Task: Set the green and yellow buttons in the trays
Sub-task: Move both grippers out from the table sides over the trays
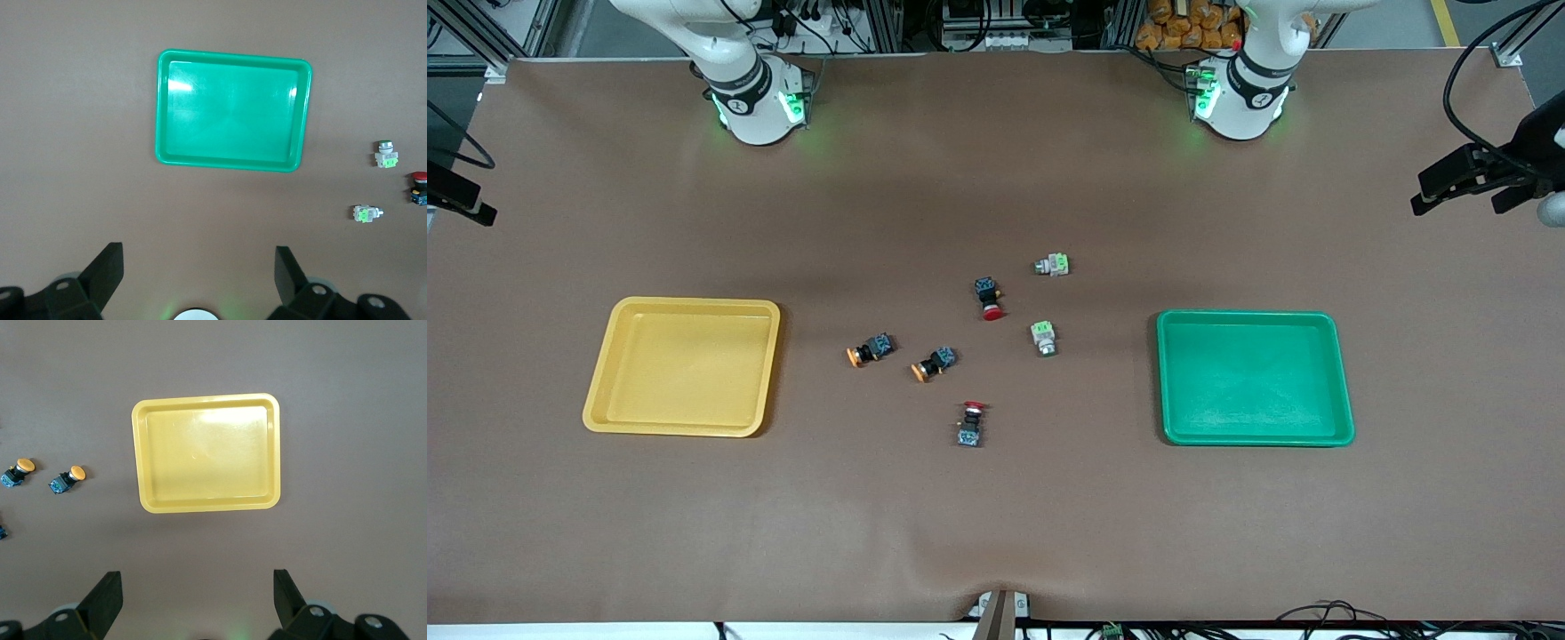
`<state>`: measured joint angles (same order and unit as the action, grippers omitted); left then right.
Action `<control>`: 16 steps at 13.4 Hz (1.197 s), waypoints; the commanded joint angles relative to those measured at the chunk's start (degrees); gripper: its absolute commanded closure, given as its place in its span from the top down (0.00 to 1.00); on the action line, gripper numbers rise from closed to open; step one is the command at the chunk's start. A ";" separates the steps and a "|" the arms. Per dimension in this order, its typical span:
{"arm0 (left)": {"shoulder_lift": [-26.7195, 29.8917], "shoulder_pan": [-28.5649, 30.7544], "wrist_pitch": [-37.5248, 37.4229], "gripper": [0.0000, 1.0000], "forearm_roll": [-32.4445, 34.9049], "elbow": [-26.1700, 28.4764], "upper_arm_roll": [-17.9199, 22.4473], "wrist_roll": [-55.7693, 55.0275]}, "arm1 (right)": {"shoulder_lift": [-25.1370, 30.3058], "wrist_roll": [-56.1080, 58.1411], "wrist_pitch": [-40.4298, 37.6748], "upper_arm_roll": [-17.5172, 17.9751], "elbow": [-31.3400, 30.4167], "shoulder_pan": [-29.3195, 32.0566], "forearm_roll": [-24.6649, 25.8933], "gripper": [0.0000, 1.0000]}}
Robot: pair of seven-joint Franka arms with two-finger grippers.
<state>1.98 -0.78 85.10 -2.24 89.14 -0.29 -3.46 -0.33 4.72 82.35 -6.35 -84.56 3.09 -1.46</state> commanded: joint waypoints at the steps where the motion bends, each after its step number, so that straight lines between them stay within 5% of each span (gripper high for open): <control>1: -2.24 -0.36 -1.25 1.00 -0.48 -0.19 -0.33 0.56 | -0.54 -0.68 -0.44 0.03 1.15 0.08 -0.74 1.00; 9: -8.83 -1.51 -0.91 1.00 -0.48 -0.28 -3.13 0.64 | -2.47 -0.68 -0.44 0.38 1.15 -0.71 -0.92 1.00; 14: -12.96 -2.73 2.86 1.00 -0.92 -0.28 -5.60 -1.28 | -11.86 -0.50 1.13 0.20 1.68 -9.40 0.49 1.00; 16: -14.81 -5.62 5.15 1.00 -0.49 -0.28 -5.69 -6.44 | -14.33 -0.59 1.49 0.29 1.86 -12.30 4.85 1.00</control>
<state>-10.89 -4.03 88.55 -2.28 89.70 -5.88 -5.81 -11.88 4.59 84.47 -5.65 -84.65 -6.65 -0.23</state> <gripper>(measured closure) 0.000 0.000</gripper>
